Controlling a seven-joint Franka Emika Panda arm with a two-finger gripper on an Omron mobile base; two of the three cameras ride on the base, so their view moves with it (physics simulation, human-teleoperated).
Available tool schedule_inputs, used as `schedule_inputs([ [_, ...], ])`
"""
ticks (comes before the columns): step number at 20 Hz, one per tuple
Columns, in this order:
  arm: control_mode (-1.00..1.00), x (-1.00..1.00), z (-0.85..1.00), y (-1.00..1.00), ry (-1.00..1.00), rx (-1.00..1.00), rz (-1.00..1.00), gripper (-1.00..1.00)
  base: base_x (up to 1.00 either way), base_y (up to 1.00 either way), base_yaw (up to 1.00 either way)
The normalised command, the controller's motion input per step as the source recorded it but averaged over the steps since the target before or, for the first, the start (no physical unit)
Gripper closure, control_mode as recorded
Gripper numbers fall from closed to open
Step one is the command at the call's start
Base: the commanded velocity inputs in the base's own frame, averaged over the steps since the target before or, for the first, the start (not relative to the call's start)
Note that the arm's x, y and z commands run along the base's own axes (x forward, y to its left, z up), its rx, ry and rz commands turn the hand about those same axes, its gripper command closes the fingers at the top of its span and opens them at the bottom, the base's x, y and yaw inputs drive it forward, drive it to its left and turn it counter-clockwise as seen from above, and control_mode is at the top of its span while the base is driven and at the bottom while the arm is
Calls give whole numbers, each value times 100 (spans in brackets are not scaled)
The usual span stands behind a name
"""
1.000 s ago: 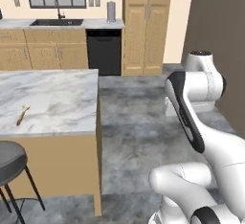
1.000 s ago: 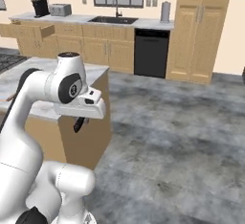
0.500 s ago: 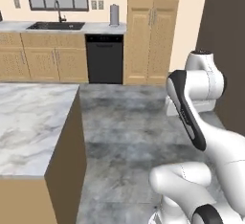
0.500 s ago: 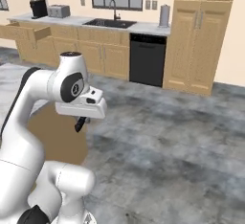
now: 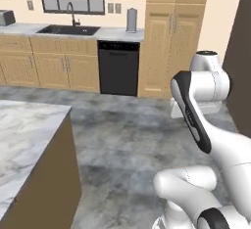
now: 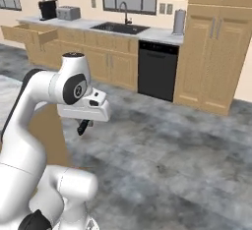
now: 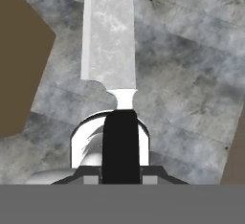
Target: Pick up the metallic utensils from the counter and place them in the open drawer. Make sure not to pick up any wooden utensils.
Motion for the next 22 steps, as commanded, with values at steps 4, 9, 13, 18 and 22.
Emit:
schedule_inputs([
  [4,100,0,0,0,0,0,0,100,100,-73,30],
  [9,100,0,0,0,0,0,0,100,100,-50,40],
  [13,100,0,0,0,0,0,0,100,100,-45,47],
  [18,100,0,0,0,0,0,0,100,100,-54,47],
  [22,100,0,0,0,0,0,0,100,100,-66,44],
])
